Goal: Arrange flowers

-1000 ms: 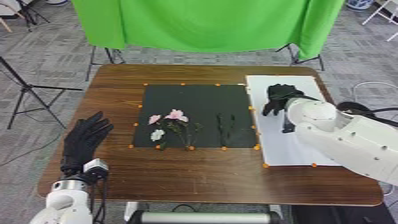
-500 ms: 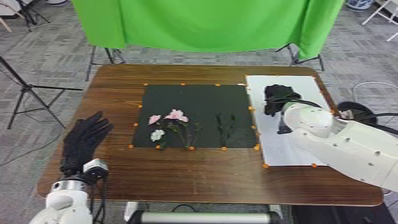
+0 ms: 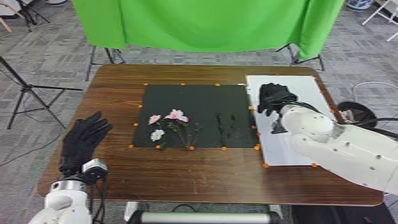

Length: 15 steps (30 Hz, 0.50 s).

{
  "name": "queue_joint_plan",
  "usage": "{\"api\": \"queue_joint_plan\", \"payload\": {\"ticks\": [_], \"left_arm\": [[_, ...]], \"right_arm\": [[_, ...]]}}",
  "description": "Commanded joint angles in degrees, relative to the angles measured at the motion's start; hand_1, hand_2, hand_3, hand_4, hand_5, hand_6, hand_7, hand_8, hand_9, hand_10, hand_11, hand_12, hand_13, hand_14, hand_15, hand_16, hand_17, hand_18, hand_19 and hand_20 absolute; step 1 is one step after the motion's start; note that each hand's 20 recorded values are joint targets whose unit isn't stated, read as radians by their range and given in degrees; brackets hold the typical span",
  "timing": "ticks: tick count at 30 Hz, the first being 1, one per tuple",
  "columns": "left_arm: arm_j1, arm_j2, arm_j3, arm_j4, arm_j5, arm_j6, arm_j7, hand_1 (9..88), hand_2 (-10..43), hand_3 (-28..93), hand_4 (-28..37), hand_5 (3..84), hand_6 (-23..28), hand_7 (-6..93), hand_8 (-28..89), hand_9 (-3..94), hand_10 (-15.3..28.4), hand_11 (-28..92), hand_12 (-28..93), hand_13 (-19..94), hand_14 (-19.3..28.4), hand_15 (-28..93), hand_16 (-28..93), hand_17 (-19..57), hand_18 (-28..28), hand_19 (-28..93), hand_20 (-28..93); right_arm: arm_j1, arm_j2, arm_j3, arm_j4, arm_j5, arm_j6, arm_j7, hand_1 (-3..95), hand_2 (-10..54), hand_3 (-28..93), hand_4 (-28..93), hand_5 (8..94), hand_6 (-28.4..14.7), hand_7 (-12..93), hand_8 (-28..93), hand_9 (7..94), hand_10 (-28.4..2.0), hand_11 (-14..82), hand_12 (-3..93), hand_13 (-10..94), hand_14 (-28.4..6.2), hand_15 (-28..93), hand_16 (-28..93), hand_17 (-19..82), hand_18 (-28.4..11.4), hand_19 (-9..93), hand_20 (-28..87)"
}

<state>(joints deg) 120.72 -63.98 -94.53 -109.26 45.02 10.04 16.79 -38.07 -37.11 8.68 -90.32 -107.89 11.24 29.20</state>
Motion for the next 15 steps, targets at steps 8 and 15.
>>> {"api": "queue_joint_plan", "payload": {"ticks": [8, 15], "left_arm": [[0.64, 0.35, -0.4, -0.35, -0.28, -0.12, -0.78, 17.5, -2.4, 71, -28.3, 47.6, 4.4, 11.7, -7, 45.9, 13.1, 19, 13, 38, 17.6, 23, 1, 7.9, 14.3, 9, 18], [-0.22, 0.33, 0.19, 0.01, -0.07, -0.52, -0.81, 17.6, -2.4, 71, -28.3, 47.7, 4.4, 11.6, -7, 45.9, 13.0, 19, 13, 38, 17.6, 23, 1, 7.9, 14.3, 9, 18]], "right_arm": [[6.44, -1.95, 0.18, -7.15, 5.02, -0.8, -3.6, 49.4, -9.5, 69, -8, 85.3, -0.9, 22, 10, 91.4, -10.7, 34.8, 27.1, 92, -1.5, 67, 31, 65, -15.6, 93, 60], [11.73, -9.97, -2.88, -5.85, 18.01, -9.6, -4.34, 50.6, -9.5, 67, -9, 84.7, -0.7, 22, 10, 90.8, -10.8, 34.4, 26.5, 91, -1.5, 67, 31, 65, -15.6, 93, 60]]}}
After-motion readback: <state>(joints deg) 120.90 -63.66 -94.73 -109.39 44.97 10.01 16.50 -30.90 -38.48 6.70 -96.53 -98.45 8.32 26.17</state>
